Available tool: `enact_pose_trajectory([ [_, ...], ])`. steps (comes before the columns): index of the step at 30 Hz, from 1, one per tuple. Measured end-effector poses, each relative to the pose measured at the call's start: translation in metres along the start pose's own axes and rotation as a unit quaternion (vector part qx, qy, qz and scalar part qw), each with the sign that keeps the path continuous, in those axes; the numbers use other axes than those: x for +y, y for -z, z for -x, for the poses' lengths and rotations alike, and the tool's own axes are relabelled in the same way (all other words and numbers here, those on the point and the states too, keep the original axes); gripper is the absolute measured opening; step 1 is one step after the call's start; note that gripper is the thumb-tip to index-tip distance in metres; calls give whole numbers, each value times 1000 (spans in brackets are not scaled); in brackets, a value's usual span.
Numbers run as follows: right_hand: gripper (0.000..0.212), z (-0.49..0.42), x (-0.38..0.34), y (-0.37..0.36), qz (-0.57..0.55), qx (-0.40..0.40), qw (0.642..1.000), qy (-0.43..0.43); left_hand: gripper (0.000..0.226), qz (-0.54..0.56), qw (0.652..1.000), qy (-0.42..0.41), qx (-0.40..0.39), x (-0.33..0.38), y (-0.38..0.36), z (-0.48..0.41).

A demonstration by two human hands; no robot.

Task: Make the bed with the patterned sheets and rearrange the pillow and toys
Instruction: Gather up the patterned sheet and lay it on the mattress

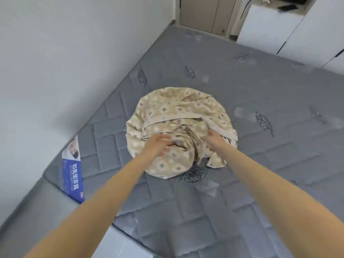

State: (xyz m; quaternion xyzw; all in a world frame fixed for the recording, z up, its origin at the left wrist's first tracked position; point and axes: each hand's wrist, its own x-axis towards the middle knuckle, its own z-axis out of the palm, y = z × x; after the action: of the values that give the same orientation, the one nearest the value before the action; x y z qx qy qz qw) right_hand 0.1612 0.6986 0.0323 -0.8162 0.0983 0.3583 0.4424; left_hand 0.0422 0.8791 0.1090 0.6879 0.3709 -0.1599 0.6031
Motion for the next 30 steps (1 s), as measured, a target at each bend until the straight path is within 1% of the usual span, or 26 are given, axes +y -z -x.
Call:
enact_pose_trajectory([
  [2,56,-28,-5,-9,-27,2,1000,-1,23,-3,1000,13,-5,3,10,-27],
  [5,68,-60,-9,-16,-63,13,997,-34,25,-2,1000,26,-15,3,20,-59],
  [6,69,-65,-9,-18,-63,7,997,-48,27,-2,999,29,-15,2,22,-66],
  [7,65,-69,-9,-19,-56,-1,996,-64,28,0,999,32,-13,1,23,-71],
  [8,54,-72,-8,-21,-43,-6,996,-74,28,2,999,34,-9,0,23,-75],
  [9,42,-73,-8,-24,-36,-1,997,-75,28,1,999,36,-7,0,23,-78],
  [10,38,-74,-5,-26,-37,10,997,-64,28,-2,999,38,-7,0,21,-80],
  [11,36,-73,-3,-26,-42,26,998,-46,27,-6,999,38,-9,1,19,-80],
  [13,21,-65,-4,-21,-39,70,997,14,27,-13,999,38,-13,5,14,-78],
  [14,18,-60,-7,-17,-42,92,994,44,25,-17,999,35,-11,7,12,-76],
  [18,29,-23,-27,15,-105,184,970,123,25,-34,999,12,-11,19,-1,-59],
  [20,32,2,-40,34,-100,189,963,165,24,-41,999,-4,-11,24,-10,-46],
  [24,26,65,-53,67,20,169,944,282,19,-39,998,-49,0,32,-30,-5],
  [27,27,121,-48,90,49,153,928,337,30,-40,995,-86,14,37,-47,35],
  [30,20,177,-37,120,51,171,910,374,40,-42,991,-126,22,41,-65,82],
])
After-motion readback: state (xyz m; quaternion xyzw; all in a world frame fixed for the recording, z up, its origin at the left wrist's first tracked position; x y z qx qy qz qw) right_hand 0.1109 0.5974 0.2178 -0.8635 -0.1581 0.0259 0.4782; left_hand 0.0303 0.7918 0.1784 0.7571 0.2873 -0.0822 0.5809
